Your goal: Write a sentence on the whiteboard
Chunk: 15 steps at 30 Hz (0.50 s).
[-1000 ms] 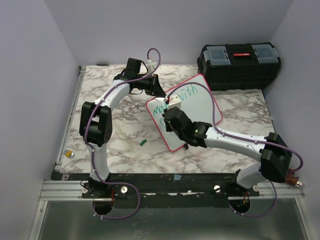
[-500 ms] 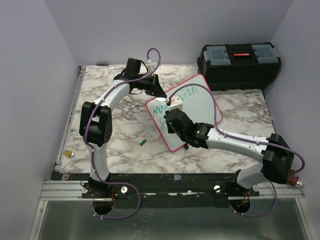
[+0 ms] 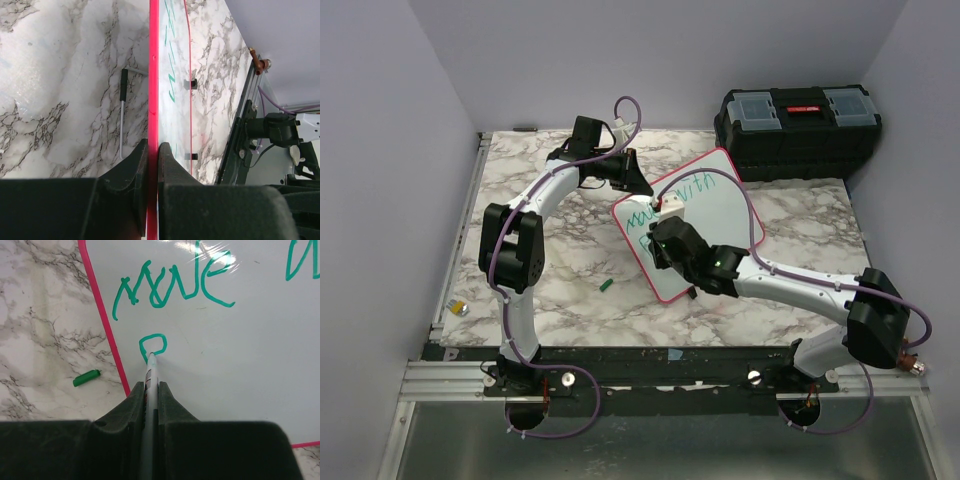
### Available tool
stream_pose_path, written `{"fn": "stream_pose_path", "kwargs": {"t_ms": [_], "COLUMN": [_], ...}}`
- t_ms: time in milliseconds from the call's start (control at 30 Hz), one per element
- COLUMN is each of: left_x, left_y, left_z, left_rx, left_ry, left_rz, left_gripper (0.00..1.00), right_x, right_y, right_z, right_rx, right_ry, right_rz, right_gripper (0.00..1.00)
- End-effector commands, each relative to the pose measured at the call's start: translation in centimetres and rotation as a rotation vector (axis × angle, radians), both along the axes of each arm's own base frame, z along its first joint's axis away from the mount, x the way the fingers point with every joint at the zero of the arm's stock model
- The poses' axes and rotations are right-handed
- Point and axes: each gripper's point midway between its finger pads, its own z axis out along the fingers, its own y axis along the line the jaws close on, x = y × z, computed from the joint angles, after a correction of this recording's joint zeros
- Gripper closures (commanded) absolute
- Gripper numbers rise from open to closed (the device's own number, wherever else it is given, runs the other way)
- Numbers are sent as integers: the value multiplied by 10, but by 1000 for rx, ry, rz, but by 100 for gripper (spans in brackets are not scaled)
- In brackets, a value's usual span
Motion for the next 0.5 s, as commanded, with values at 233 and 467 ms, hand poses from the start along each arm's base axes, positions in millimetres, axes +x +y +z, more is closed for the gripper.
{"fn": "stream_pose_path", "kwargs": {"t_ms": [233,467], "left_x": [10,10], "left_y": [5,6], "left_z": [-8,-8], "left_rx": [50,50], "left_ry": [-107,-107], "left_rz": [9,10], "left_gripper": [100,100], "right_x": [5,5], "right_y": [10,13], "right_z": [20,41], "right_rx": [19,75], "right_ry": [-29,-60], "right_rz": [23,30], "right_gripper": [99,99]}}
